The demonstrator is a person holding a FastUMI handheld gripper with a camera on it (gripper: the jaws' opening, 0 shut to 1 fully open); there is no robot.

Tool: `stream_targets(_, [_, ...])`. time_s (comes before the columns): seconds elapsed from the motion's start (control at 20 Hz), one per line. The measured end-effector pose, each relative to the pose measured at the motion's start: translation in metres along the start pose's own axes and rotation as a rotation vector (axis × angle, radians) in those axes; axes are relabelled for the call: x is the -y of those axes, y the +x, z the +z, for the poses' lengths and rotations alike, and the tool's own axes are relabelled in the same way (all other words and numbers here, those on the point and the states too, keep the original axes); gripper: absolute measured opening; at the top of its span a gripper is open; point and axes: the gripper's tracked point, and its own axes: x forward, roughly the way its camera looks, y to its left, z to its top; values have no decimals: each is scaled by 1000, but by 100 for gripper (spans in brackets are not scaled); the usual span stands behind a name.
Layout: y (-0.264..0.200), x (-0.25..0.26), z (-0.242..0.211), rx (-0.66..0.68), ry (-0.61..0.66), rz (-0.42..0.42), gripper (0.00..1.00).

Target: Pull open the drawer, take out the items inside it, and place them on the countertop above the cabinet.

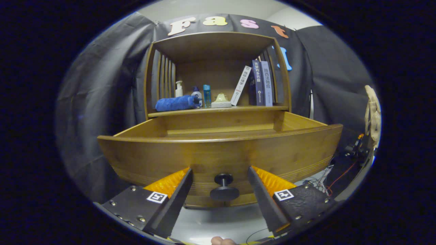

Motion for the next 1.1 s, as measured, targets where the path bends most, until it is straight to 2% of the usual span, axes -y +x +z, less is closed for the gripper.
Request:
stream_targets(0.15, [8, 1, 2, 23, 35, 21, 99])
stream_targets(0.45, [23, 2, 8, 67, 26, 27, 99])
stream_targets(0.8, [50, 2, 14, 37, 43, 36, 99])
stream_targets(1.1, [83, 0, 27, 29, 120, 52, 99])
